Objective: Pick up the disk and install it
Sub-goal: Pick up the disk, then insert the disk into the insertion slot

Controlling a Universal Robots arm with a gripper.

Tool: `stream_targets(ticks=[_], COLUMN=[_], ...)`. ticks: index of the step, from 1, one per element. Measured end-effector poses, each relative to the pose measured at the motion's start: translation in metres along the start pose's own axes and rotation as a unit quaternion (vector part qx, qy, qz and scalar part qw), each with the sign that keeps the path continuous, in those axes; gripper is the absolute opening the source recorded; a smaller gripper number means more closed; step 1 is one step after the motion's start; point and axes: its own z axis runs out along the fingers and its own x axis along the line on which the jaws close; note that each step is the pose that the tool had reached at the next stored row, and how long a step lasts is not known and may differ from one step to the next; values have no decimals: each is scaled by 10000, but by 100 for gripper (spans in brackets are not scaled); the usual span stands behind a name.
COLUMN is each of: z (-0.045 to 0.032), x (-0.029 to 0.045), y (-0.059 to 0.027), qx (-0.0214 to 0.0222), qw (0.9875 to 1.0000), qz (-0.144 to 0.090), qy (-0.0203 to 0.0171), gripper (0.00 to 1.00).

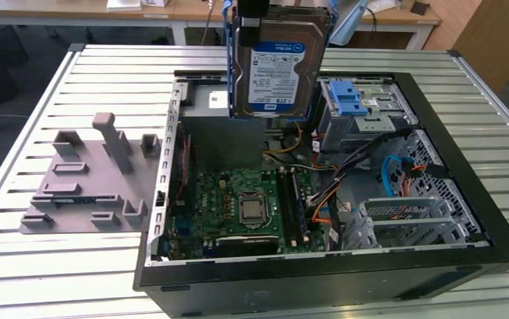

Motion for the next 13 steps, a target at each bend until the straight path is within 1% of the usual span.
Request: stream_targets(ticks=[13], z=[6], x=[6], y=[-34], qx=[0], qw=[10000], qz=[0], qy=[3], gripper=[36])
